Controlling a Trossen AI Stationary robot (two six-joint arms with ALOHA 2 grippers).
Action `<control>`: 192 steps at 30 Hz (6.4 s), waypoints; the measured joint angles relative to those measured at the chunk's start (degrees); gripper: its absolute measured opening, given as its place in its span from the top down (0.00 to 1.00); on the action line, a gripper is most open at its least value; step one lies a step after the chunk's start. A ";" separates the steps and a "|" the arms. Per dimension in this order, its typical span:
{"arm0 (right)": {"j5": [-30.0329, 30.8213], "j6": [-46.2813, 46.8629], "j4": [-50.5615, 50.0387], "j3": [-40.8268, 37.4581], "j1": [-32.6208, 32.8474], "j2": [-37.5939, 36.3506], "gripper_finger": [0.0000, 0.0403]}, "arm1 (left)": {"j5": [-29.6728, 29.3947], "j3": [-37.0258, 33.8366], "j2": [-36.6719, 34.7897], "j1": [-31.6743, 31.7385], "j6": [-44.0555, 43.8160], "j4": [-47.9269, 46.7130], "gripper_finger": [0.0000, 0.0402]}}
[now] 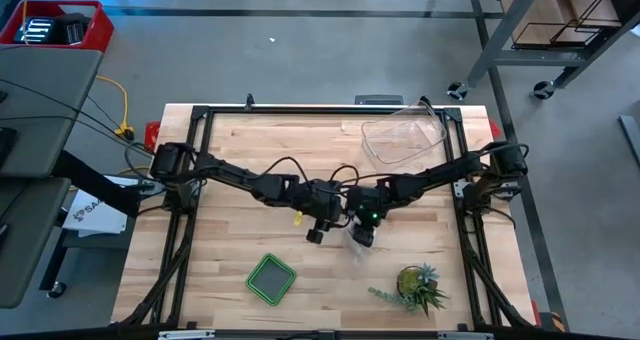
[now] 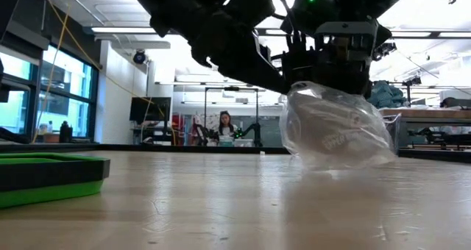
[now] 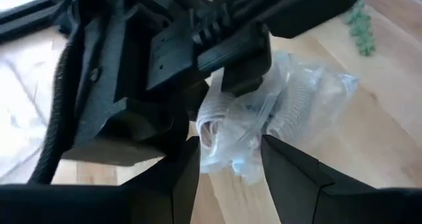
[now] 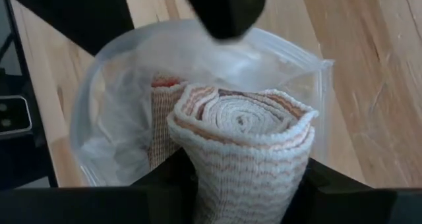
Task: Roll bandage
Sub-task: Put the rolled white bandage into the transparent zip bag
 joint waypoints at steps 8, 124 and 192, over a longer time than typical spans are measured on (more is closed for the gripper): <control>2.53 -0.36 -1.10 -0.11 0.09 0.07 0.67 | 4.18 0.02 4.51 0.13 1.02 5.51 0.61; 12.13 10.87 -7.88 -4.33 -7.43 -33.08 0.48 | -21.07 0.05 -5.40 -5.24 35.70 -0.86 1.00; 13.13 6.43 6.78 -4.39 -2.23 -30.78 0.76 | -31.63 7.52 -10.81 -6.71 46.78 6.12 1.00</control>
